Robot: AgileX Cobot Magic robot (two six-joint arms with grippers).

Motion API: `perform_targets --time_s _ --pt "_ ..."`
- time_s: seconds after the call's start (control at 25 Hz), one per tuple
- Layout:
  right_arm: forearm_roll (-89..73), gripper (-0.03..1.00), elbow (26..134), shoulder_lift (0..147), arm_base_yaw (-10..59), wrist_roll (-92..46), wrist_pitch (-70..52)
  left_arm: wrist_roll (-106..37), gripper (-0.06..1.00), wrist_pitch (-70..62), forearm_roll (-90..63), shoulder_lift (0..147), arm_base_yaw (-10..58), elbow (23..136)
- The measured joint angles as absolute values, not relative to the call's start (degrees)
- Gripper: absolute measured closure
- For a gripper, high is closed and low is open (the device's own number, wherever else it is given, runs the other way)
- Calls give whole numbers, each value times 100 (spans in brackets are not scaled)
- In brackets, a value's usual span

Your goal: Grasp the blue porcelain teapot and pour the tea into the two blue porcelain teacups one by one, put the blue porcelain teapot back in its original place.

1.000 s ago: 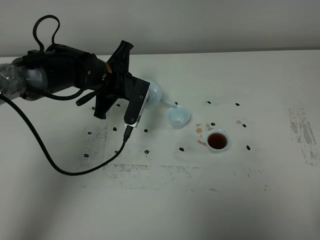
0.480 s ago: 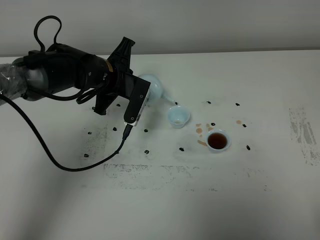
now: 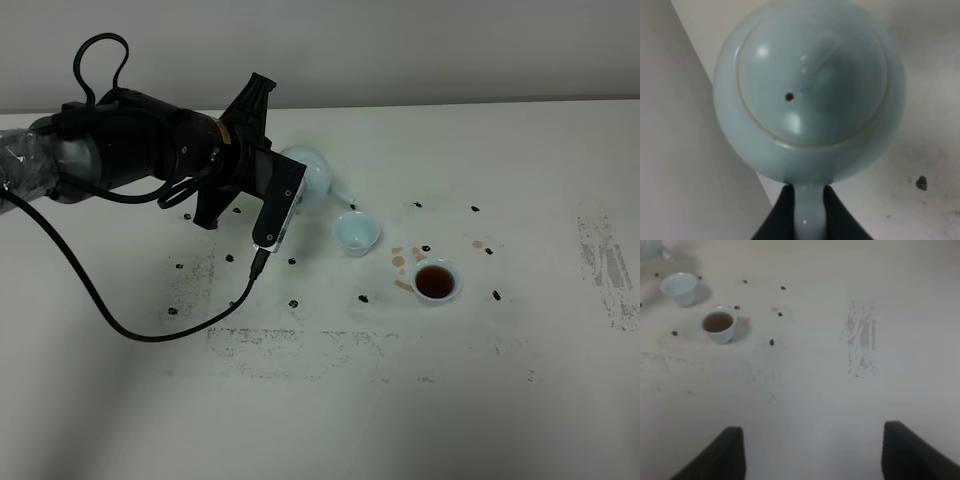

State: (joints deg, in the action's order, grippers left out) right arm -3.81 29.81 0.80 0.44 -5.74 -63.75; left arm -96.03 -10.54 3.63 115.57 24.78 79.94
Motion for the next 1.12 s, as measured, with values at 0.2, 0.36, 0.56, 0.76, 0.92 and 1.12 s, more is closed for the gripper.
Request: perform_targets --time_s 0.2,0.36,0.56,0.76,0.92,1.12 --pt "-381 41 2981 80 44 -574 -6375 -9603 91 -946 382 11706 2497 7994" --pt "-381 41 2981 80 44 -574 -6375 -9628 91 -762 430 11741 2515 7994" --pt "-381 41 2981 80 44 -574 -6375 -9833 91 -708 501 11741 2515 7994" --pt "-381 41 2981 80 44 -574 -6375 -10194 91 -702 505 11741 2515 7994" --pt "-381 41 2981 80 44 -574 -6375 -10409 91 -702 505 11741 2515 7994" --pt "-381 41 2981 80 44 -574 -6375 -10474 91 -675 524 11741 2515 7994"
